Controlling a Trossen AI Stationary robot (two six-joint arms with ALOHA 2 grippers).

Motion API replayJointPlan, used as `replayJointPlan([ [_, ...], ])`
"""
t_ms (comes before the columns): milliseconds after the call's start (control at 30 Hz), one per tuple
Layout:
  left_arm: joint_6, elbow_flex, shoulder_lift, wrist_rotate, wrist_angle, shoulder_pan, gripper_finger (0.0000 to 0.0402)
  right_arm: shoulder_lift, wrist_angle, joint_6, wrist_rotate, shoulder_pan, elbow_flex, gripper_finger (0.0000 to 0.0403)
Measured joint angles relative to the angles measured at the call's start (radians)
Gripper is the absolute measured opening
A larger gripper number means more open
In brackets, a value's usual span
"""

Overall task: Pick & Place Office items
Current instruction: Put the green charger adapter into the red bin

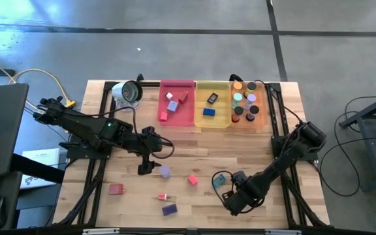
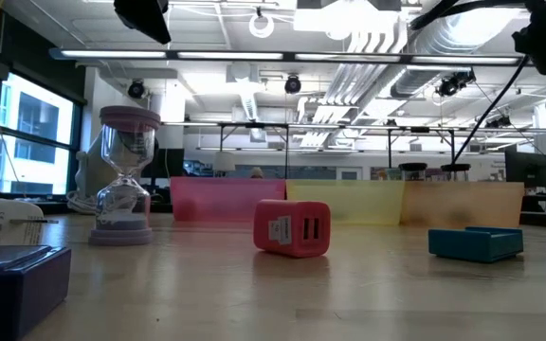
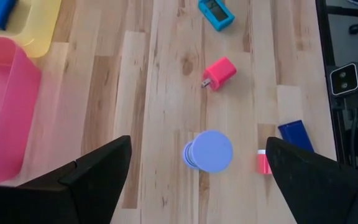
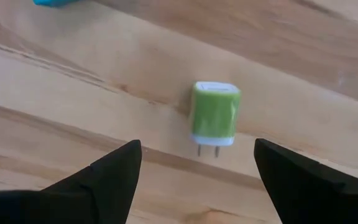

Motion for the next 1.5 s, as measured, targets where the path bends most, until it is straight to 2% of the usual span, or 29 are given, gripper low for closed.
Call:
replayJointPlan([
  [300,0.0,-0.001,0.0,0.0,-0.001,0.0,0.0363,0.0,0.004,0.058,0.027,0.02,0.0,0.0301],
  [633,-0.001,-0.002,0.0,0.0,-0.002,0.0,0.0363,0.0,0.009,0.092,0.018,0.068,-0.001,0.0301],
  [767,-0.002,-0.002,0.0,0.0,-0.002,0.0,0.0363,-0.001,0.046,0.097,0.002,0.071,-0.041,0.0301],
  [1500,-0.014,-0.002,0.0,-0.001,0.009,-0.03,0.0363,-0.002,0.239,0.018,-0.032,-0.005,-0.194,0.03],
])
